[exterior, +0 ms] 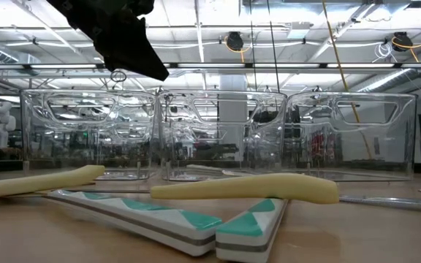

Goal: Sort silverware by color (type)
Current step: Put the left blue knife into the middle transparent bin

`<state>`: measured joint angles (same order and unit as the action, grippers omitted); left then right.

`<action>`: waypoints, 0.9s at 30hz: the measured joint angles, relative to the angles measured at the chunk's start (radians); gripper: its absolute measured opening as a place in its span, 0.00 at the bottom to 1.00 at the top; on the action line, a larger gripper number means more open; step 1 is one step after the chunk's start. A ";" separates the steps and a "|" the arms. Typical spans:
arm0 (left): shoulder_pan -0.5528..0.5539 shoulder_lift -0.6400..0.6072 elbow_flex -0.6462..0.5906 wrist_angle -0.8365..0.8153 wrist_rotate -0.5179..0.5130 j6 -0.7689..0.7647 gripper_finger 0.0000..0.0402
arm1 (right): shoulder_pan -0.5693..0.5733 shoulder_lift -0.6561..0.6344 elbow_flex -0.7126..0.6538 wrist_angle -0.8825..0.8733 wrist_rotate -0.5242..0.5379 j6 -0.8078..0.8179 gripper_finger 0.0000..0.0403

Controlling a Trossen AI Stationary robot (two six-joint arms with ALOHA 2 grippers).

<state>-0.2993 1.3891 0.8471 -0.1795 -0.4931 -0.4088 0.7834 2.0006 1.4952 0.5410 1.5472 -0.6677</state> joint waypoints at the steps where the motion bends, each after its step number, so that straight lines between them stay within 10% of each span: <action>1: -0.004 0.000 0.000 0.000 0.000 -0.005 0.14 | 0.000 0.000 0.000 0.007 0.000 -0.004 0.29; 18: -0.076 0.000 0.000 -0.001 0.000 -0.003 0.14 | 0.001 0.000 0.030 0.058 -0.007 -0.055 0.25; 27: -0.081 0.000 0.000 0.062 0.000 0.246 0.14 | 0.062 -0.019 0.030 0.022 0.022 -0.145 0.14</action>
<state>-0.3803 1.3891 0.8471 -0.1180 -0.4927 -0.1629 0.8455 1.9817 1.5253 0.5633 1.5688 -0.8128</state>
